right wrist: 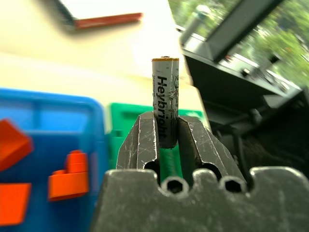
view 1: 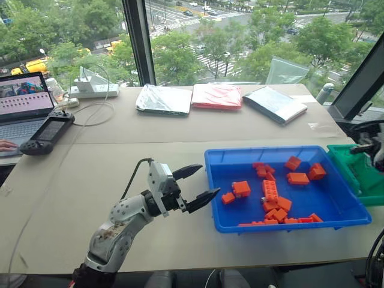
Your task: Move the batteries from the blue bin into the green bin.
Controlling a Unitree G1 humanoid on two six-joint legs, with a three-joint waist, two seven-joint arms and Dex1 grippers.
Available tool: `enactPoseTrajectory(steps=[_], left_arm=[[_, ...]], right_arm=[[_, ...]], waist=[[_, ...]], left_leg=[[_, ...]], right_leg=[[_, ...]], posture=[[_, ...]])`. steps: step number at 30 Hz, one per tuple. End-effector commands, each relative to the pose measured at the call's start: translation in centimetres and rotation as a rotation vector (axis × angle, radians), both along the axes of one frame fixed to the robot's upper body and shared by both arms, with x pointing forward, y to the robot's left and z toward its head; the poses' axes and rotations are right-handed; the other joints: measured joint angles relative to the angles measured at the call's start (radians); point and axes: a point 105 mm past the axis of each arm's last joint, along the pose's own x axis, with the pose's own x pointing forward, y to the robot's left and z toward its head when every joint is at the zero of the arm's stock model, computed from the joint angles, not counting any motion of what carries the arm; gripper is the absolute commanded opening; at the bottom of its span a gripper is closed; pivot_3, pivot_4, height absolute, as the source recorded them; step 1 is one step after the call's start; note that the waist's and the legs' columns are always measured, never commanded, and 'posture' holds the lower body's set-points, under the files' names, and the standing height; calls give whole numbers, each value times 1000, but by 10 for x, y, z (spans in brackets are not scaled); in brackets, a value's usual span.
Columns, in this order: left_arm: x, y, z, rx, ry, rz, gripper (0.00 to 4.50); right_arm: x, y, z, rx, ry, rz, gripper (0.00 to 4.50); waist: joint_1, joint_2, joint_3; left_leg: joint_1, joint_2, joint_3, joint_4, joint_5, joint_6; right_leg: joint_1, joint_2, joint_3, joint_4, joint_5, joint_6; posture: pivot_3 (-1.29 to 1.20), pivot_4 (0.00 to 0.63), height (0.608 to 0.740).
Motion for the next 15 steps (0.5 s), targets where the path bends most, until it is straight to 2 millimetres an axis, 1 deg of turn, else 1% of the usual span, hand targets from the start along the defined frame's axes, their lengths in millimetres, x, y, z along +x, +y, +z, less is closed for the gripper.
enactPoseTrajectory(steps=[1,5,9,11,13,15], left_arm=[[-9,-4,13,-35,-45,-16,4500],[-14,-5,15,-43,-41,-13,4500],[-17,-5,16,-47,-30,-4,4500],[-18,-5,16,-47,-25,2,4500],[-19,-5,16,-46,-21,5,4500],[-20,-5,15,-46,-18,5,4500]], right_arm=[[-2,-14,4,-36,-22,-65,245],[-1,-22,-9,-28,26,-84,245],[-1,-22,-17,-21,57,-71,245],[-2,-22,-20,-20,66,-71,1274],[-3,-22,-22,-18,71,-68,1825],[-3,-22,-22,-10,64,-62,2545]], waist=[[-4,0,0],[-15,0,0],[-15,0,0],[-15,0,0],[-15,0,0],[-14,0,0]], left_leg=[[0,0,0,0,0,0],[1,0,1,0,0,0],[1,1,1,0,0,0],[1,1,1,0,0,0],[1,1,1,0,0,0],[1,1,1,0,0,0]], right_leg=[[0,0,0,0,0,0],[0,1,0,0,0,0],[0,1,0,1,0,0],[0,1,0,0,0,0],[1,1,1,0,0,0],[1,1,1,0,0,0]], posture=[[0,150,740],[0,150,740],[0,150,740],[0,150,740],[0,150,740],[0,150,740]])
